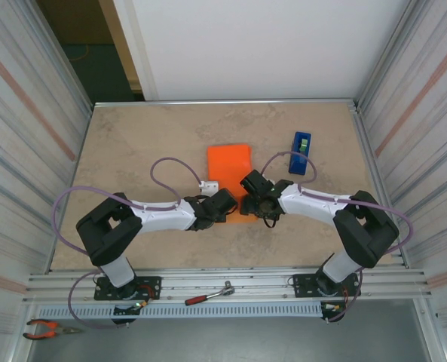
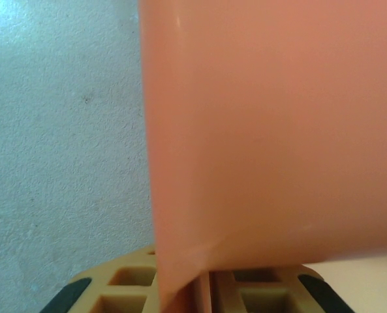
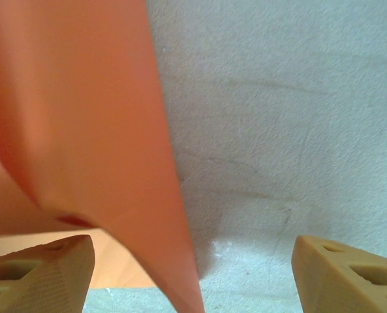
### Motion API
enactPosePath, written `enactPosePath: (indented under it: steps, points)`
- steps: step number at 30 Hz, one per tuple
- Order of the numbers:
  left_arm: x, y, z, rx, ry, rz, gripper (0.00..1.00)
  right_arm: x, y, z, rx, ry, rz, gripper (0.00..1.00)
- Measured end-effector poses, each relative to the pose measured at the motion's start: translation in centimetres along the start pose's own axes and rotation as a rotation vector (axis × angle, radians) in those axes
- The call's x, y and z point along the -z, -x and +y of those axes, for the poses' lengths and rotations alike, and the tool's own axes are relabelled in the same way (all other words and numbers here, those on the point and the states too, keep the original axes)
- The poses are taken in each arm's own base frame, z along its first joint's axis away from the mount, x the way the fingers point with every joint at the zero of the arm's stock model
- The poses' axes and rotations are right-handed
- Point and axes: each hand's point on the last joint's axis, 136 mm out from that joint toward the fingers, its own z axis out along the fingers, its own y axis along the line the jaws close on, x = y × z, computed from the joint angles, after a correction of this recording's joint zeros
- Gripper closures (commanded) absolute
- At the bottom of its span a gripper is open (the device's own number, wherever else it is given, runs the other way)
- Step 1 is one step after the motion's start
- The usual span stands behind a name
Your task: Wrap the gift box in paper
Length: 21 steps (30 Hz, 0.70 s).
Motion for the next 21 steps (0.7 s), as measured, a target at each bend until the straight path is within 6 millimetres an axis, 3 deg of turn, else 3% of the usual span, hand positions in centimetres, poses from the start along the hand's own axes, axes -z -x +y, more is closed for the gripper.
enactPosePath:
  steps: [4, 12, 17, 21]
  points:
    - [0.0, 0.0, 0.0, -0.001, 0.000, 0.000, 0.79, 0.2, 1.6, 0.6, -0.007, 0.009, -0.019, 0.35]
    - [1.3, 0.7, -0.1, -0.023, -0.037, -0.013, 0.58, -0.9, 2.5, 0.5, -0.026, -0.005, -0.013, 0.47]
    - [3.0, 2.3, 1.4, 0.030, -0.064, -0.045, 0.57, -0.9, 2.6, 0.7, -0.027, 0.004, -0.016, 0.51]
    - [2.9, 3.3, 2.5, 0.060, -0.050, -0.056, 0.58, -0.9, 2.7, 0.9, -0.028, 0.012, -0.021, 0.51]
